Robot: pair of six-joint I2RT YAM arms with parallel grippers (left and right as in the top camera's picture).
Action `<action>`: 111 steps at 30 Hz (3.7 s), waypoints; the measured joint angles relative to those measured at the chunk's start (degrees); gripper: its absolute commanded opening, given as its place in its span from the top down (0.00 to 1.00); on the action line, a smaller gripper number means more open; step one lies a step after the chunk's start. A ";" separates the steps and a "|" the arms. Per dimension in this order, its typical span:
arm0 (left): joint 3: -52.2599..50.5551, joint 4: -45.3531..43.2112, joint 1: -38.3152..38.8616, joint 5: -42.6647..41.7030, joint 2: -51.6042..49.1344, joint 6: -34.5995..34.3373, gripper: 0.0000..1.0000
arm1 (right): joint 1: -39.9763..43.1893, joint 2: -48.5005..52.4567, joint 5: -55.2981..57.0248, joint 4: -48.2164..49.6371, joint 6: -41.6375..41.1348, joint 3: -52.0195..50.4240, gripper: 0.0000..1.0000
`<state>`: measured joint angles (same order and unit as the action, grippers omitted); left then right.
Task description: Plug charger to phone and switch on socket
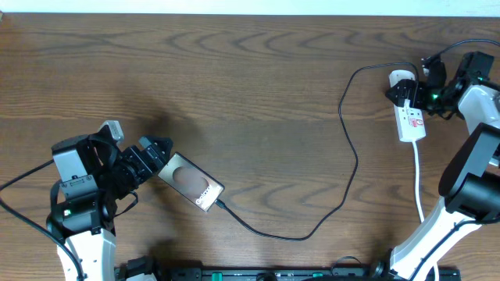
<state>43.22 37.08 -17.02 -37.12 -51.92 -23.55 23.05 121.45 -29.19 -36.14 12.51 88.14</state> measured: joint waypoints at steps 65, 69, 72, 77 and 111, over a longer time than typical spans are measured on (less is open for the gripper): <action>0.00 0.63 0.00 0.00 0.02 0.00 0.08 | -2.10 -0.02 8.57 -1.97 -7.37 0.96 0.04; 0.00 0.63 0.00 0.00 0.02 0.00 0.08 | -2.86 -0.20 9.22 -1.62 -7.50 0.96 0.05; 0.00 0.66 0.00 0.00 0.02 0.00 0.08 | -3.82 -0.33 10.51 -1.42 -7.58 1.01 0.06; 0.00 0.68 0.00 0.00 0.00 0.00 0.08 | -4.33 -0.33 12.31 -1.27 -7.93 1.01 0.10; 0.00 0.94 0.00 0.00 0.02 0.00 0.08 | -4.26 -2.58 12.13 8.79 -12.33 -5.77 0.16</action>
<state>43.22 38.02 -17.02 -37.12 -51.90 -23.55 18.79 118.87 -17.06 -27.35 0.19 82.37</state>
